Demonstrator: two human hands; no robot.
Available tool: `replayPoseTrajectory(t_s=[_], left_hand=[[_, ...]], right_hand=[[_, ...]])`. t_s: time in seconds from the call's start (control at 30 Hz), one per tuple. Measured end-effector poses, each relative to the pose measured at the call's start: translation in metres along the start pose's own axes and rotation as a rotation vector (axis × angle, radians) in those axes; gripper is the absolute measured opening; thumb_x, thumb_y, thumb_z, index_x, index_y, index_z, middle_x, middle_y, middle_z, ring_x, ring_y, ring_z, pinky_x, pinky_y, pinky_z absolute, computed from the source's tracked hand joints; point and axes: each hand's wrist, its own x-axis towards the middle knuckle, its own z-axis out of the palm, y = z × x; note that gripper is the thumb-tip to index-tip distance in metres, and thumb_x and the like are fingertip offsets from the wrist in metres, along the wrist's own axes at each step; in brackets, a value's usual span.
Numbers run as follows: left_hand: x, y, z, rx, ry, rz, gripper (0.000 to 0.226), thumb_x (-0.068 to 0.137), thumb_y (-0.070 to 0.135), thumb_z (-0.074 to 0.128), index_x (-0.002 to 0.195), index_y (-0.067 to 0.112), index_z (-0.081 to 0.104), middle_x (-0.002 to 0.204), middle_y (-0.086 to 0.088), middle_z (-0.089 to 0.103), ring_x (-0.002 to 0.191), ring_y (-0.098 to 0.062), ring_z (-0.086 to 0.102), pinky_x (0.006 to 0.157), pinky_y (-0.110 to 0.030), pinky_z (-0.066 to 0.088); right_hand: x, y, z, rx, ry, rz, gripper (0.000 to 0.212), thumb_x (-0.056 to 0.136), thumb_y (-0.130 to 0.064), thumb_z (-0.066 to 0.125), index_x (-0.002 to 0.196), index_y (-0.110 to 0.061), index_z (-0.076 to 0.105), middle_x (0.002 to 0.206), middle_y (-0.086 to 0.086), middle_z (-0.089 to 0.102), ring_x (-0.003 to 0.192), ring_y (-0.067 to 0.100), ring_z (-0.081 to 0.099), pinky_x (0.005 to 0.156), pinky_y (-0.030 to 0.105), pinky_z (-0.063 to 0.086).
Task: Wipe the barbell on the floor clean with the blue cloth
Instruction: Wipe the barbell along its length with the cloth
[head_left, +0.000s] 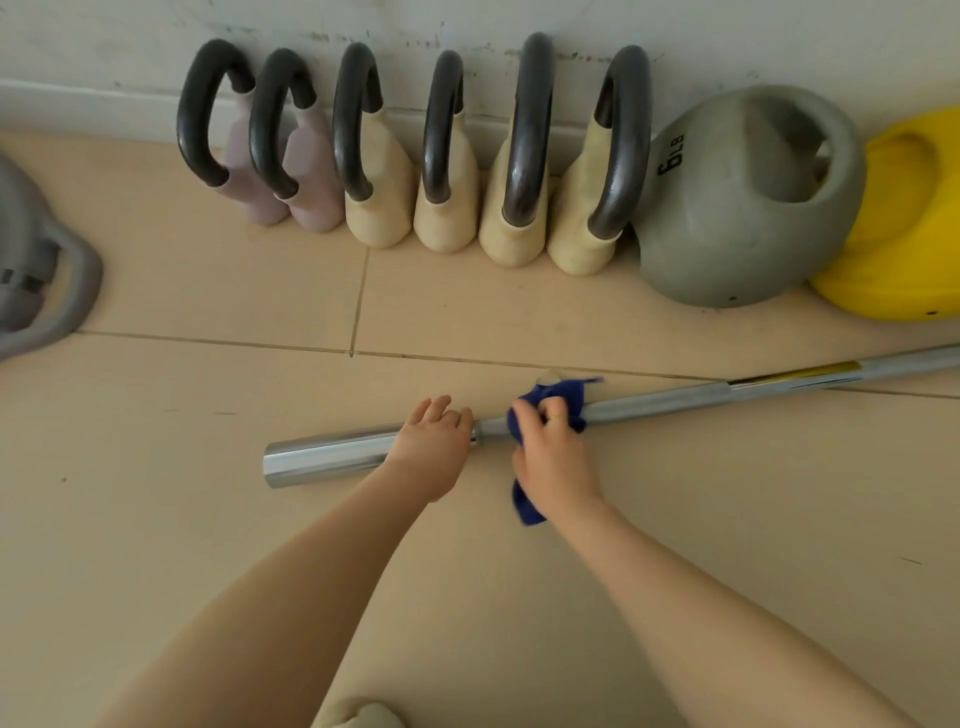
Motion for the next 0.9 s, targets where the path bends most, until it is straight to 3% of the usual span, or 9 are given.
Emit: replayPoseTrajectory(t_s=[0.07, 0.13, 0.3, 0.5, 0.6, 0.67, 0.73, 0.8, 0.9], left_hand=[[0.000, 0.003, 0.000, -0.007, 0.001, -0.025, 0.064, 0.095, 0.012, 0.043, 0.148, 0.003, 0.007, 0.152, -0.009, 0.025, 0.146, -0.027, -0.001, 0.118, -0.037, 0.001], [-0.001, 0.004, 0.001, -0.007, 0.016, -0.030, 0.064, 0.095, 0.010, 0.041, 0.148, 0.002, 0.006, 0.152, -0.009, 0.024, 0.146, -0.027, -0.003, 0.118, -0.038, 0.000], [-0.006, 0.011, 0.001, -0.028, 0.075, -0.053, 0.061, 0.092, 0.002, 0.033, 0.147, 0.000, 0.008, 0.150, -0.011, 0.026, 0.146, -0.029, -0.004, 0.120, -0.037, -0.002], [-0.004, 0.019, -0.003, 0.048, 0.137, -0.085, 0.046, 0.096, 0.006, 0.031, 0.141, -0.002, 0.028, 0.138, -0.015, 0.042, 0.144, -0.034, 0.006, 0.119, -0.041, 0.000], [-0.003, 0.027, -0.002, 0.030, 0.268, -0.064, 0.055, 0.086, 0.010, 0.057, 0.136, -0.003, 0.040, 0.124, -0.016, 0.056, 0.133, -0.037, 0.038, 0.114, -0.044, 0.023], [-0.001, 0.038, 0.002, 0.033, 0.318, 0.006, 0.059, 0.078, 0.004, 0.053, 0.137, 0.005, 0.044, 0.118, -0.011, 0.060, 0.117, -0.034, 0.052, 0.107, -0.041, 0.036], [-0.001, 0.048, -0.005, 0.022, 0.397, 0.072, 0.069, 0.064, 0.003, 0.061, 0.132, 0.011, 0.052, 0.103, -0.007, 0.067, 0.091, -0.027, 0.064, 0.088, -0.034, 0.050], [0.002, 0.060, -0.011, -0.010, 0.373, 0.118, 0.077, 0.071, 0.001, 0.059, 0.143, 0.014, 0.035, 0.118, -0.011, 0.059, 0.099, -0.029, 0.060, 0.091, -0.035, 0.046], [0.009, 0.071, -0.024, 0.043, 0.282, 0.113, 0.071, 0.091, 0.004, 0.039, 0.150, 0.019, 0.003, 0.141, -0.011, 0.034, 0.120, -0.030, 0.043, 0.101, -0.036, 0.033]], right_hand=[[0.001, 0.003, -0.004, 0.011, -0.091, -0.088, 0.042, 0.084, -0.010, 0.053, 0.125, -0.019, 0.050, 0.118, 0.013, 0.042, 0.080, 0.035, 0.060, 0.065, 0.038, 0.051], [0.009, 0.025, -0.021, -0.074, -0.096, -0.063, 0.037, 0.087, -0.015, 0.049, 0.121, -0.026, 0.053, 0.122, 0.012, 0.040, 0.089, 0.036, 0.058, 0.071, 0.037, 0.048], [0.015, 0.067, -0.041, -0.105, 0.003, 0.275, 0.026, 0.091, -0.020, 0.047, 0.116, -0.019, 0.054, 0.125, 0.015, 0.038, 0.084, 0.040, 0.058, 0.071, 0.040, 0.049], [-0.002, 0.025, -0.015, -0.025, -0.104, -0.026, 0.039, 0.086, -0.020, 0.053, 0.125, -0.018, 0.047, 0.116, 0.012, 0.045, 0.088, 0.036, 0.059, 0.069, 0.039, 0.049], [0.002, 0.060, -0.025, -0.107, -0.009, -0.102, 0.040, 0.077, -0.011, 0.062, 0.116, -0.018, 0.057, 0.103, 0.015, 0.053, 0.082, 0.036, 0.059, 0.058, 0.039, 0.049], [0.005, 0.086, -0.033, -0.145, 0.027, -0.020, 0.039, 0.080, -0.011, 0.060, 0.118, -0.019, 0.058, 0.105, 0.016, 0.053, 0.084, 0.037, 0.058, 0.059, 0.040, 0.048], [0.005, 0.099, -0.037, -0.136, 0.045, 0.108, 0.038, 0.084, -0.014, 0.055, 0.121, -0.020, 0.054, 0.111, 0.015, 0.050, 0.085, 0.038, 0.057, 0.063, 0.042, 0.049], [0.002, 0.094, -0.037, -0.092, 0.043, 0.172, 0.037, 0.085, -0.016, 0.054, 0.122, -0.021, 0.052, 0.114, 0.016, 0.047, 0.082, 0.039, 0.058, 0.066, 0.042, 0.050], [-0.003, 0.081, -0.030, -0.047, -0.082, 0.066, 0.041, 0.087, -0.022, 0.052, 0.127, -0.024, 0.045, 0.123, 0.014, 0.042, 0.082, 0.038, 0.059, 0.070, 0.040, 0.051]])
